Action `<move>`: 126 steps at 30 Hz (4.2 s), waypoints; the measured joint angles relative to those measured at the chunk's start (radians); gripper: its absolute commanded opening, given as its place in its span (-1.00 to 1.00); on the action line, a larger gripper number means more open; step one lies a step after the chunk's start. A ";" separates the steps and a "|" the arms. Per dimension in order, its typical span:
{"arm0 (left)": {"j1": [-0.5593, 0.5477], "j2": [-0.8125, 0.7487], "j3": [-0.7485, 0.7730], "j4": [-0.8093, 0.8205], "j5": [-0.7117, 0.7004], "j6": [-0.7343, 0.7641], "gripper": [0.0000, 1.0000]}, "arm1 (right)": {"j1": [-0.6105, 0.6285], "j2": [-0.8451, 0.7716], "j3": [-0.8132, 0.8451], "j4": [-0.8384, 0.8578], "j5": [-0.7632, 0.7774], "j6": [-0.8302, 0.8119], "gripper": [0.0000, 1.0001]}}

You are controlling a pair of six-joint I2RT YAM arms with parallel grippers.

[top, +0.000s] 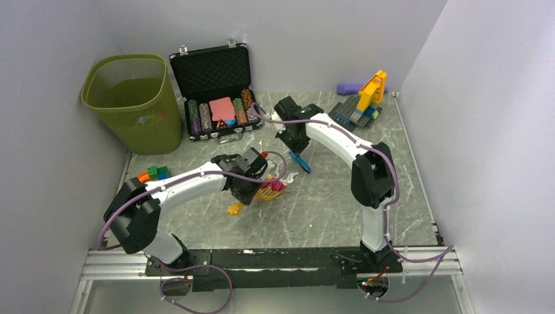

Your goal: Sweep away the paper scraps from the table

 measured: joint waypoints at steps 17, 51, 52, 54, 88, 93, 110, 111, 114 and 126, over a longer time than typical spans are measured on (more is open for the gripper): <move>-0.034 0.019 -0.013 0.065 -0.024 -0.012 -1.00 | 0.088 -0.127 -0.066 0.085 -0.343 0.061 -1.00; 0.398 -0.415 0.240 -0.121 -0.146 -0.070 -1.00 | -0.050 -0.603 -0.212 0.271 0.203 0.286 -1.00; 0.435 -0.416 0.272 -0.135 -0.129 -0.063 -1.00 | -0.050 -0.600 -0.221 0.272 0.201 0.288 -1.00; 0.540 -0.407 0.362 -0.166 -0.075 -0.049 -1.00 | -0.050 -0.594 -0.228 0.272 0.198 0.295 -1.00; 1.407 -0.117 -0.027 1.641 1.180 -1.699 -1.00 | -0.050 -0.575 -0.256 0.281 0.078 0.340 -1.00; 1.328 -0.203 0.094 1.160 1.162 -1.296 -1.00 | -0.042 -0.563 -0.256 0.288 0.050 0.336 -1.00; 0.602 -0.348 0.254 -0.188 0.322 -0.117 -1.00 | 0.041 -0.381 -0.249 0.327 0.030 0.232 -1.00; 0.561 -0.341 0.222 -0.222 0.272 -0.104 -1.00 | 0.043 -0.370 -0.244 0.332 0.034 0.225 -1.00; 0.454 -0.329 0.159 -0.294 0.174 -0.085 -1.00 | 0.051 -0.313 -0.207 0.341 0.042 0.183 -1.00; 0.243 -0.169 0.054 -0.349 0.028 -0.074 -1.00 | 0.060 -0.078 -0.063 0.423 -0.095 0.096 -1.00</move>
